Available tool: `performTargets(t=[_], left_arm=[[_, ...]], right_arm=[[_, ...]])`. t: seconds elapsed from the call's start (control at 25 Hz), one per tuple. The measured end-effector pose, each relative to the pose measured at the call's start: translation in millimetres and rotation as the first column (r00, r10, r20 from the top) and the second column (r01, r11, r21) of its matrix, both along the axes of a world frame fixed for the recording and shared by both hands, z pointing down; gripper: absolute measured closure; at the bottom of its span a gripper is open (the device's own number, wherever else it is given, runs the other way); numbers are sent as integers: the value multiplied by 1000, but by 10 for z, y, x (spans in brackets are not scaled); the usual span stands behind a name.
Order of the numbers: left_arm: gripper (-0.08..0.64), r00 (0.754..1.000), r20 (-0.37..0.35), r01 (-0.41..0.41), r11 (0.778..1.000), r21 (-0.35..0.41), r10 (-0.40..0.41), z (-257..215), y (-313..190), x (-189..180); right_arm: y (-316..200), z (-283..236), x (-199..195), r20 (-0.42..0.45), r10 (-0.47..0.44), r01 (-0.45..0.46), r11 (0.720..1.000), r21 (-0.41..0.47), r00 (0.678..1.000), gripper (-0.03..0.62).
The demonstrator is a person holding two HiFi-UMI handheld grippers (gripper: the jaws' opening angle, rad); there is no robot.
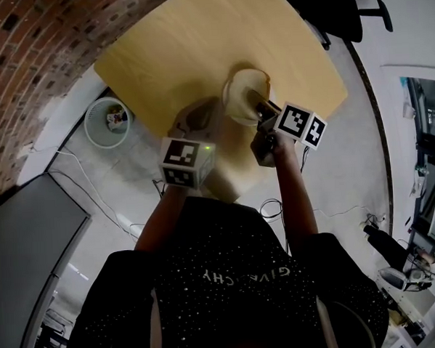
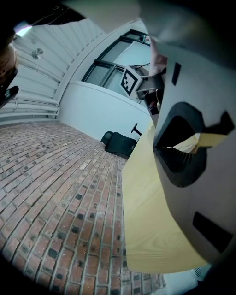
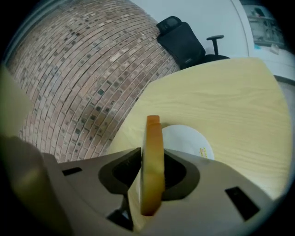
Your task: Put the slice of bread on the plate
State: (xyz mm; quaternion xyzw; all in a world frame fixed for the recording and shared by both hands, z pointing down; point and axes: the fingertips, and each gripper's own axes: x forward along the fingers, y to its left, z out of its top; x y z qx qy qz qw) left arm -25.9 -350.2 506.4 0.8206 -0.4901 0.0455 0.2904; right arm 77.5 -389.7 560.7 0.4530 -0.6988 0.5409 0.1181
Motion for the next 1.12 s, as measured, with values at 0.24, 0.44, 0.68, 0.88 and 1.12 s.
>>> performTargets(t=[0.24,0.44,0.68,0.88,1.12], left_arm=[[551,1000,9,-23,1000,16,23,-28,-51,84],[551,1000,3,-26,999,24,25,-123,-51,143],[551,997,65,-44,995,88,39,-246,-76,203],[550,993,108,-72,973,217,49,-634,-91,310],[551,990,121,-107,920,377,66,-1145,-47,472]], right_arm=[[34,7,53,-165,-54,61,997,40,985,346],[52,-55,160,-316,-74,101,992,71,946,243],[161,-371,505,-476,-7,120,971,207,879,236],[224,-872,405,-446,22,204,869,451,895,238],[357,-1420,288,-426,106,208,753,624,898,430]])
